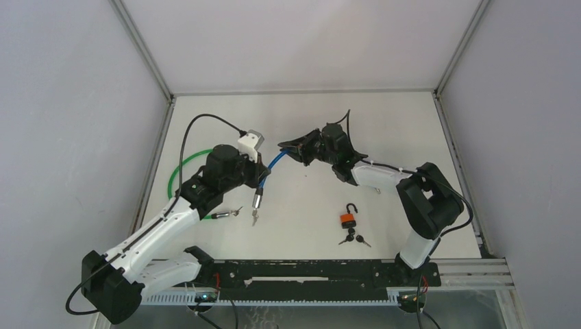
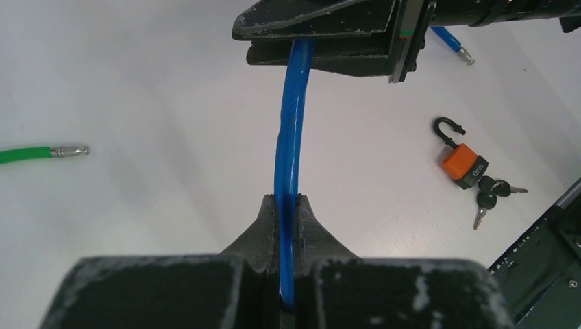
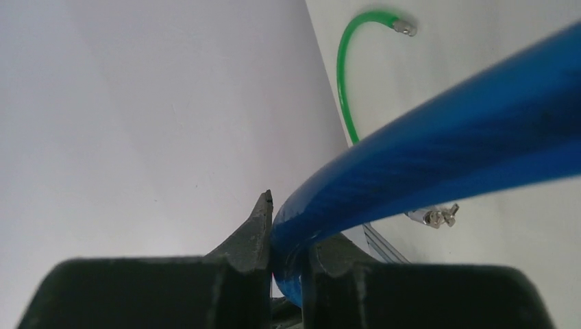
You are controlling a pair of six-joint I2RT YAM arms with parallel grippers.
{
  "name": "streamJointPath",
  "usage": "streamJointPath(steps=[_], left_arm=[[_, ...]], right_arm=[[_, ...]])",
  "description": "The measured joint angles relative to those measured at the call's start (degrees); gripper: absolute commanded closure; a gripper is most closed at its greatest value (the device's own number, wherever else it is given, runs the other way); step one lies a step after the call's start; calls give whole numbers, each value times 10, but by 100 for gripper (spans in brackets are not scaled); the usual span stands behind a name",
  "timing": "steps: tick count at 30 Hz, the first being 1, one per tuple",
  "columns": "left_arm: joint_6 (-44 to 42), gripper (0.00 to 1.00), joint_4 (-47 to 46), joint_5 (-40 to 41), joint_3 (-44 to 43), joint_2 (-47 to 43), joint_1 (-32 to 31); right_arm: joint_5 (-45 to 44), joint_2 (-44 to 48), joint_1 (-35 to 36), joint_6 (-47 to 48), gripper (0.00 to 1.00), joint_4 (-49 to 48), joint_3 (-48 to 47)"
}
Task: Lock with the key
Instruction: Pick up the lock from the center of the board.
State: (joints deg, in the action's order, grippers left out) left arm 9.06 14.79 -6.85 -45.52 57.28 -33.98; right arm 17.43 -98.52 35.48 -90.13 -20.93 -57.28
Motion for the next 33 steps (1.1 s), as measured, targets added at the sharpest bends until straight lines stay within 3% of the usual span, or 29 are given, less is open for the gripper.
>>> streamJointPath(steps=[3, 5, 6, 9, 15, 18, 21, 26, 29, 33], left_arm=[[1, 52, 7, 17, 0, 0, -2], [5, 13, 19, 26, -3, 1, -5], [6, 6, 26, 32, -4, 1, -7], [16, 3, 37, 66, -5, 2, -14], [26, 21, 38, 113, -5, 35, -19], [31, 50, 36, 112, -5, 39, -23], [38, 97, 27, 107, -5, 39, -27], [49, 100, 16, 85, -5, 41, -32], [58, 100, 10, 84, -5, 46, -33], [70, 100, 19, 118, -8, 44, -29]], right_arm=[[-8, 2, 3, 0, 100, -8, 0], [-15, 5, 7, 1, 100, -8, 3], [-20, 9, 8, 2, 100, -6, 7], [-31, 24, 12, 7, 100, 9, 14], [-33, 40, 19, 6, 100, 9, 15], [-32, 40, 21, 4, 100, 10, 15], [-32, 40, 21, 2, 100, 9, 15], [-31, 40, 18, 0, 97, -4, 15], [-13, 40, 9, 17, 60, -15, 15], [41, 49, -9, 68, 28, -9, 15]])
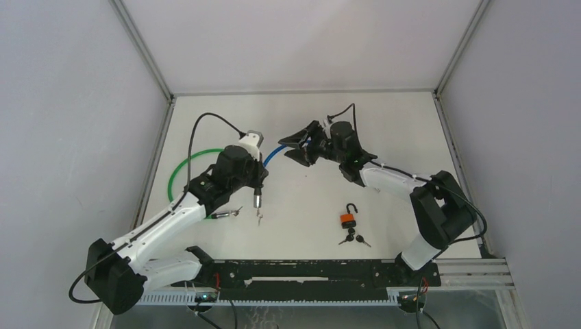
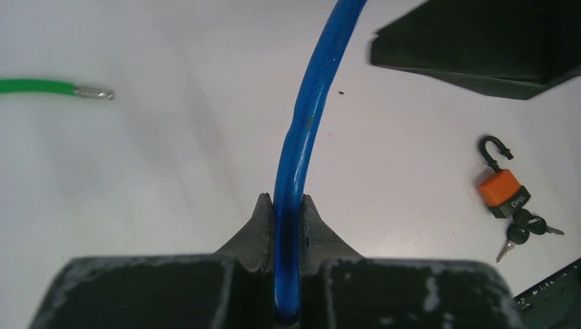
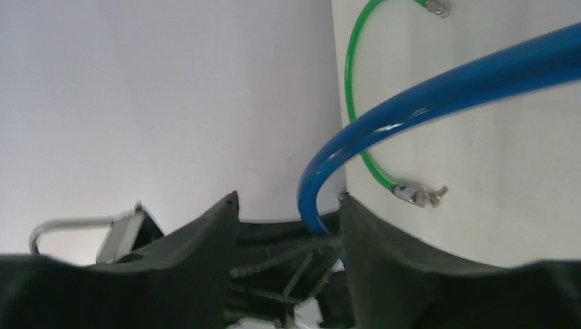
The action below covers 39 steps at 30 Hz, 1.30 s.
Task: Lock with the key
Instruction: Pick up the lock from the center of the board.
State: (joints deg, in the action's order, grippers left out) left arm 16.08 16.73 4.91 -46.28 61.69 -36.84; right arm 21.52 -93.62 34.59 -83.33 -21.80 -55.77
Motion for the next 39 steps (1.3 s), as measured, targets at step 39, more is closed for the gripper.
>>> streamJointPath(steps=[39], left_arm=[[-12, 100, -17, -63, -25, -112, 50]], right_arm=[[-185, 54, -84, 920, 9, 306, 82]])
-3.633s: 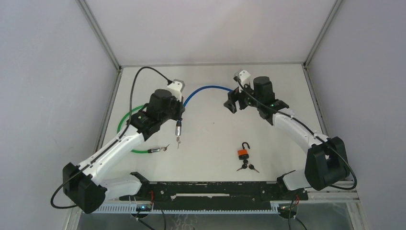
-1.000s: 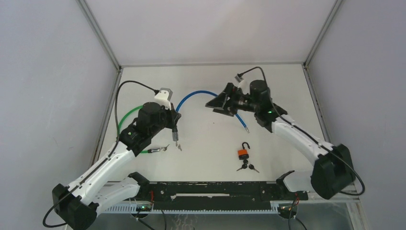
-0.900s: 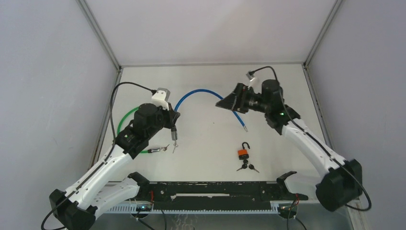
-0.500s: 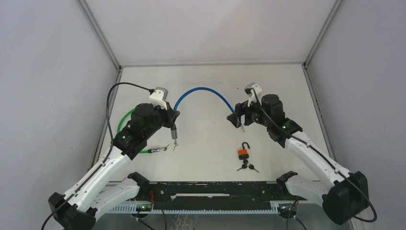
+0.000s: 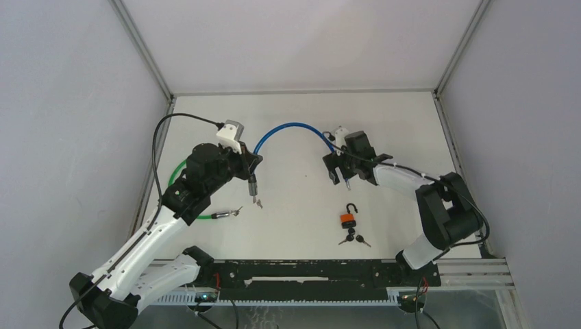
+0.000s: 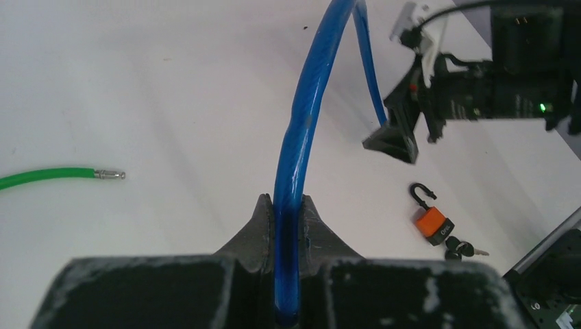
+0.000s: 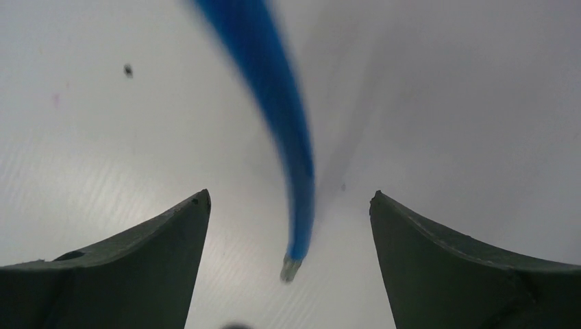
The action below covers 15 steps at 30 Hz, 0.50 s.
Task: Lock with the key
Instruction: Pick up the lock from the center of the board.
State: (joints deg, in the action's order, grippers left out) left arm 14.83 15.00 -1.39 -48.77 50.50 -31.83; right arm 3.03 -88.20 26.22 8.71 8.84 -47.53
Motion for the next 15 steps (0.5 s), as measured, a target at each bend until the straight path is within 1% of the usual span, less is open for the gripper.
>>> streamJointPath(steps=[1, 2, 3, 4, 5, 6, 7, 11, 13, 15], left_arm=[[-2, 100, 0, -6, 0, 0, 0], [-3, 100, 0, -10, 0, 0, 0], [-3, 100, 1, -12, 0, 0, 0], [-4, 100, 2, -16, 0, 0, 0], [-5, 100, 4, -20, -2, 0, 0], [-8, 100, 6, -24, -5, 0, 0], [-9, 100, 5, -29, -6, 0, 0], [-18, 100, 0, -43, -7, 0, 0], [-19, 100, -15, -47, -7, -2, 0], [-20, 100, -36, -51, -6, -6, 0]], right_arm=[[6, -15, -7, 2, 11, 0, -17], [19, -33, -17, 2, 16, -1, -41], [27, -44, -23, 2, 24, -1, -59], [39, -56, -31, 2, 41, 1, -81], [53, -68, -38, 1, 72, 1, -103], [70, -79, -45, -3, 97, -1, -126], [82, -85, -48, -3, 100, -1, -139], [135, -117, -58, -64, 100, 43, -227], [166, -120, -60, -128, 100, 56, -255], [192, -107, -66, -209, 100, 59, -257]])
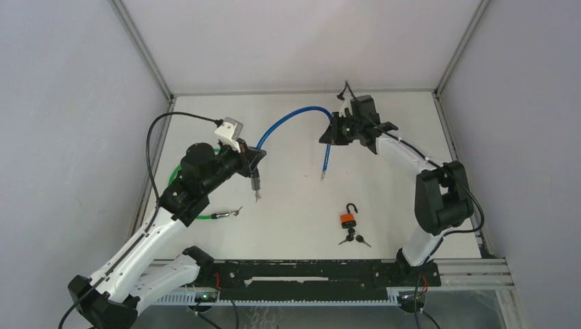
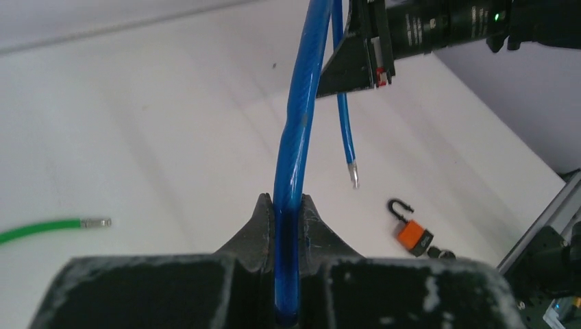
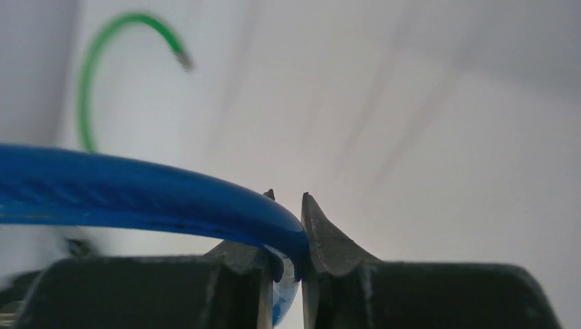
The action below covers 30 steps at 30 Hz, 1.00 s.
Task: Lock with the key
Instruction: Pick up the lock from the center of the board, then lock the lock.
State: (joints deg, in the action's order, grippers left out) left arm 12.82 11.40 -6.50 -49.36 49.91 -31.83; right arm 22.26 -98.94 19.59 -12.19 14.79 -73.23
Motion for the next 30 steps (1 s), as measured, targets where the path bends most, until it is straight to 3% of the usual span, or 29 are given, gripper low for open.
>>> streamJointPath(steps=[3, 6, 9, 12, 20, 21, 30], left_arm=[[-1, 100, -52, -2, 14, -13, 0], [5, 100, -77, 1, 26, -21, 0], [17, 100, -90, 14, 26, -22, 0], [34, 100, -99, 26, 26, -28, 0], [68, 100, -141, 5, 27, -47, 0], [77, 100, -141, 0, 27, -41, 0], [123, 100, -127, 3, 25, -11, 0]], right_arm=[[18, 40, -2, -133, 100, -9, 25], [-20, 134, 32, -274, 100, -50, 110], [-99, 247, 99, -395, 100, -93, 199], [-200, 316, 179, -466, 100, -111, 226], [-469, 379, 323, -580, 100, -133, 227], [-537, 379, 355, -591, 100, -137, 229], [-670, 381, 402, -587, 100, -150, 229]])
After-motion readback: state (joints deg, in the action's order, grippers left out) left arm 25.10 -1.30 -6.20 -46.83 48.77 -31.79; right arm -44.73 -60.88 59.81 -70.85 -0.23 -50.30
